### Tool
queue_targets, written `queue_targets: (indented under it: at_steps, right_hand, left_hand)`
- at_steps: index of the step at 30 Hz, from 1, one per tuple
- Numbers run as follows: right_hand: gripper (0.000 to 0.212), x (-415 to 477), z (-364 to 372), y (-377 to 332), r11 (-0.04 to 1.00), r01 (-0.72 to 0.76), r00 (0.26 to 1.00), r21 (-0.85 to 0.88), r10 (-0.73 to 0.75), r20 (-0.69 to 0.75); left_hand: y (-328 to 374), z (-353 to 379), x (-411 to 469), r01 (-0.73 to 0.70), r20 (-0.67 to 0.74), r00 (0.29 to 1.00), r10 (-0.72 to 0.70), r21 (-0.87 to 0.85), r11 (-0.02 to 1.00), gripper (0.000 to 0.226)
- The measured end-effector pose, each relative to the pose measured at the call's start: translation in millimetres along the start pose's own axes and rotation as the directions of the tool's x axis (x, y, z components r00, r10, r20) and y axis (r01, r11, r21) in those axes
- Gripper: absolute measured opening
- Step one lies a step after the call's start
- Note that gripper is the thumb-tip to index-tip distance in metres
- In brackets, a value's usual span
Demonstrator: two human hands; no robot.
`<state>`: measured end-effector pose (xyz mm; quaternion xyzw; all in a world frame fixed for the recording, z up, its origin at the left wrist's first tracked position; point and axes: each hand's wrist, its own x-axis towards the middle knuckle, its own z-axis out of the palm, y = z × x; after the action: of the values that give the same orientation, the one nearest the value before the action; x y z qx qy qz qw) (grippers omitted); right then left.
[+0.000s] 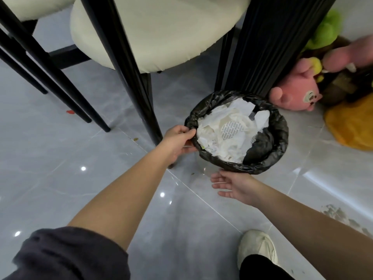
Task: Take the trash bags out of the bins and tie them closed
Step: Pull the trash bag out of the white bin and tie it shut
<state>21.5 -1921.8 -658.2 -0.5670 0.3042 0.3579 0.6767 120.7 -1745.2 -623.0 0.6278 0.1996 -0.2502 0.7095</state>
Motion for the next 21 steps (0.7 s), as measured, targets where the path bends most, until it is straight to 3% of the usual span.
queue_targets:
  at_steps: [5, 8, 13, 19, 21]
  right_hand:
    - [0.022, -3, -29, -3, 0.993, -0.021, 0.987, 0.113, 0.038, -0.154]
    - [0.024, -4, -44, -4, 0.956, 0.099, 0.943, 0.278, 0.0, -0.334]
    - [0.025, -12, -62, -18, 0.77, 0.372, 0.866, 0.518, -0.087, -0.493]
    - [0.024, -17, -58, -27, 0.687, 0.508, 0.813, 0.519, -0.184, -0.553]
    - [0.024, -20, -56, -27, 0.694, 0.512, 0.801, 0.506, -0.173, -0.573]
  left_hand:
    - [-24, -1, 2, -0.016, -0.147, 0.989, 0.001, -0.097, 0.995, 0.019]
    - [-35, 4, 8, 0.065, -0.265, 0.961, -0.082, -0.072, 0.995, 0.033]
    - [-37, 14, 6, 0.178, -0.116, 0.973, -0.202, -0.186, 0.966, 0.026]
    - [-36, 13, -3, 0.139, -0.129, 0.963, -0.238, -0.516, 0.845, 0.024]
    - [-39, 13, -8, 0.14, -0.129, 0.963, -0.235, -0.504, 0.852, 0.028]
